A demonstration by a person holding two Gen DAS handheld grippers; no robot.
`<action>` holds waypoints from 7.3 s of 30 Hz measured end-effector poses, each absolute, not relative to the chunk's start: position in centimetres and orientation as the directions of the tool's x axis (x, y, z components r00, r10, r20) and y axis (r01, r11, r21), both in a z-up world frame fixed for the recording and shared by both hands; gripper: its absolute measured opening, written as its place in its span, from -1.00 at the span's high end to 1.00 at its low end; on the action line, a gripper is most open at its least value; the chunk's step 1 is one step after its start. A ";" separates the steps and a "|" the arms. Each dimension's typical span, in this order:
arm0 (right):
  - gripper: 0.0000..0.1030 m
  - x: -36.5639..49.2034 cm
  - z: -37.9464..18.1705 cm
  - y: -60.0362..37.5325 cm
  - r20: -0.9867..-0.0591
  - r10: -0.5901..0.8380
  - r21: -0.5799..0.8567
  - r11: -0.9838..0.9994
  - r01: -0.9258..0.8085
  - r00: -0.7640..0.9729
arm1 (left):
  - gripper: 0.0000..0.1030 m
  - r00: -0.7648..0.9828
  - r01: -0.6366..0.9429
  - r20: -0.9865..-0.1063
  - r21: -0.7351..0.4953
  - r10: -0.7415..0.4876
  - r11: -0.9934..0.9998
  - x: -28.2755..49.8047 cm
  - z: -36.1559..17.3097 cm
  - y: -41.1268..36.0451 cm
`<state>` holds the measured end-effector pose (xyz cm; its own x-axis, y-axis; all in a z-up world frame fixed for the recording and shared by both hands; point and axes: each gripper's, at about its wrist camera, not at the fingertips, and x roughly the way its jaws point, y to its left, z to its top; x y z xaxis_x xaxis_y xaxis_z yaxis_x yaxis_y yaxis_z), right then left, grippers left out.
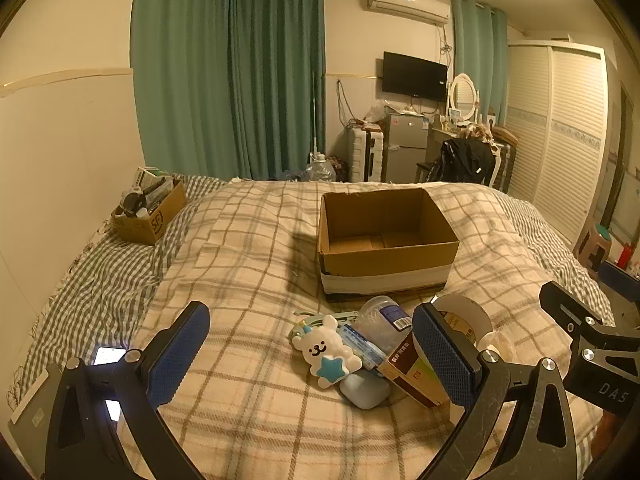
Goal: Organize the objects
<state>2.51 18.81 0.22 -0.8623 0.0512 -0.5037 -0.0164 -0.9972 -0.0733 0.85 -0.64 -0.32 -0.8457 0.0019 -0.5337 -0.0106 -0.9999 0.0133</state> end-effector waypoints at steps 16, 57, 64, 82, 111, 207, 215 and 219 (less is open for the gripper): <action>-0.99 2.4 -0.2 18.6 -0.513 0.065 -0.086 -0.996 -0.024 -0.856 | -1.00 -0.844 -0.008 -0.537 0.011 0.001 -1.000 1.0 -0.3 -0.7; -0.99 1.6 -6.3 16.1 -0.701 0.021 -0.144 -0.983 0.113 -0.713 | -1.00 -0.744 0.012 -0.665 0.083 -0.064 -0.996 1.2 -5.9 -2.4; 0.02 0.3 -9.5 15.7 -0.776 -0.026 -0.113 -0.977 0.179 -0.630 | -1.00 -0.714 -0.008 -0.699 0.064 -0.039 -0.998 0.4 -7.4 -2.0; 0.70 -0.7 -4.5 24.1 -0.677 0.030 -0.087 -0.995 0.040 -0.735 | -1.00 -0.645 -0.277 -0.748 0.041 0.154 -0.960 -3.6 -7.5 9.2; 0.70 -2.7 2.1 20.9 -0.568 -0.040 -0.135 -0.981 0.141 -0.822 | -0.65 -0.817 -0.224 -0.554 0.045 0.162 -0.974 -5.9 1.4 7.6; -0.99 -6.4 -6.6 19.0 -0.749 -0.103 -0.015 -0.985 0.172 -0.654 | 0.00 -0.590 -0.161 -0.800 -0.016 0.109 -0.987 -7.6 -11.5 2.1; -0.99 -4.8 -7.7 13.9 -0.772 -0.041 -0.198 -0.933 0.300 -0.634 | 0.00 -0.632 -0.093 -0.773 0.004 0.056 -0.996 -5.5 -8.8 -1.3; -0.99 -4.9 -9.4 11.3 -0.785 0.014 -0.287 -0.894 0.344 -0.620 | 0.00 -0.646 -0.071 -0.762 0.008 0.040 -0.997 -5.4 -8.7 -2.0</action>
